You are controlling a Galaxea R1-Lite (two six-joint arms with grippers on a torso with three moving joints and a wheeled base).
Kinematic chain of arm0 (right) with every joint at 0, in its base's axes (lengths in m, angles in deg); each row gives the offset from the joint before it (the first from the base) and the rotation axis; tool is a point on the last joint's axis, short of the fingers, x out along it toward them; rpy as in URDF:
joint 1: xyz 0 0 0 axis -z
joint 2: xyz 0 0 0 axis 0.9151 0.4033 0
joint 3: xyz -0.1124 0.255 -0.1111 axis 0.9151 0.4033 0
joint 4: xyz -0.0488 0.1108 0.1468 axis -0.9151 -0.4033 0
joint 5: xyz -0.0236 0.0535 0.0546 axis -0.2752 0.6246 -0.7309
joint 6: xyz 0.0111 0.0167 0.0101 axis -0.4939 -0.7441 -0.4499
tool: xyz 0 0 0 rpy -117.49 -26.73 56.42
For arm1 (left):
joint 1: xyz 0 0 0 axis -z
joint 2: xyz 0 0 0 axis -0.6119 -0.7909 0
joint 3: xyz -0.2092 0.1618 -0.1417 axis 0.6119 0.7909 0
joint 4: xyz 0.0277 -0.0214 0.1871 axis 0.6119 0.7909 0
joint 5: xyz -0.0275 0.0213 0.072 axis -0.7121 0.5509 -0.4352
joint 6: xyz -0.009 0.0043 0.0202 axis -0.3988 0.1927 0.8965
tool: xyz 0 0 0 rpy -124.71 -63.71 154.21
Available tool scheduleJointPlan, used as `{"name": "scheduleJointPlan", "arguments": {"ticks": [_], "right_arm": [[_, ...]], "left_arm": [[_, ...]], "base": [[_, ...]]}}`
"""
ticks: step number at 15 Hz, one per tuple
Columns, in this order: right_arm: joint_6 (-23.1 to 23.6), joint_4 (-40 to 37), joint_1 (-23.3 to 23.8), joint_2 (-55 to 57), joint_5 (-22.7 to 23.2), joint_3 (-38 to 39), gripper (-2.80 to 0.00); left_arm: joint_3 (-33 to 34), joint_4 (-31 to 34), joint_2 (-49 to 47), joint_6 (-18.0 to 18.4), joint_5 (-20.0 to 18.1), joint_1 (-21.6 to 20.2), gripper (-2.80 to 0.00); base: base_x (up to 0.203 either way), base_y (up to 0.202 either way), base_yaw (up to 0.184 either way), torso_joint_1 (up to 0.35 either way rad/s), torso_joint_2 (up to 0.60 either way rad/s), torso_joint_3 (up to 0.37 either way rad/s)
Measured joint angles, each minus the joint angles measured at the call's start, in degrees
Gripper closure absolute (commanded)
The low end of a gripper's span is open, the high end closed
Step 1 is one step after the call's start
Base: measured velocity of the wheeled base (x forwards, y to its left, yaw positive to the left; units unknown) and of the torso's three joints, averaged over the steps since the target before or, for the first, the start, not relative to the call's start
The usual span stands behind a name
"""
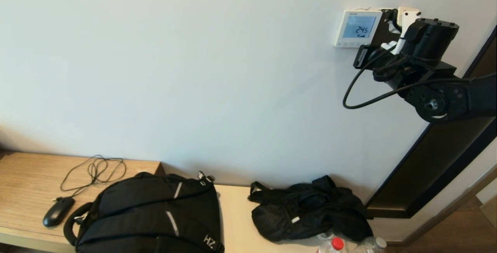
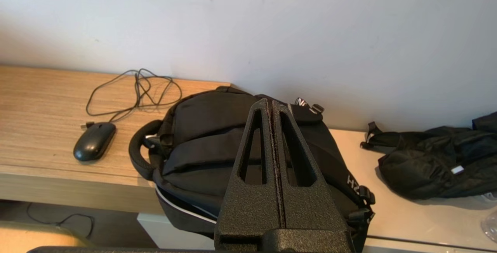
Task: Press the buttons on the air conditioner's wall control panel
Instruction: Turn off the central air conditioner
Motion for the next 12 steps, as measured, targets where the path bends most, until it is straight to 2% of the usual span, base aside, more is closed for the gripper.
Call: {"name": "scheduleJointPlan", "arguments": {"ticks": [12], "right_arm": [[0.05, 0.02, -0.02, 1.93, -1.88, -1.99, 0.00]], "left_arm": [[0.00, 0.00, -0.02, 0.03, 0.00, 0.00, 0.00]], "base": [[0.000, 0.000, 0.000, 0.000, 0.00, 0.000]]}}
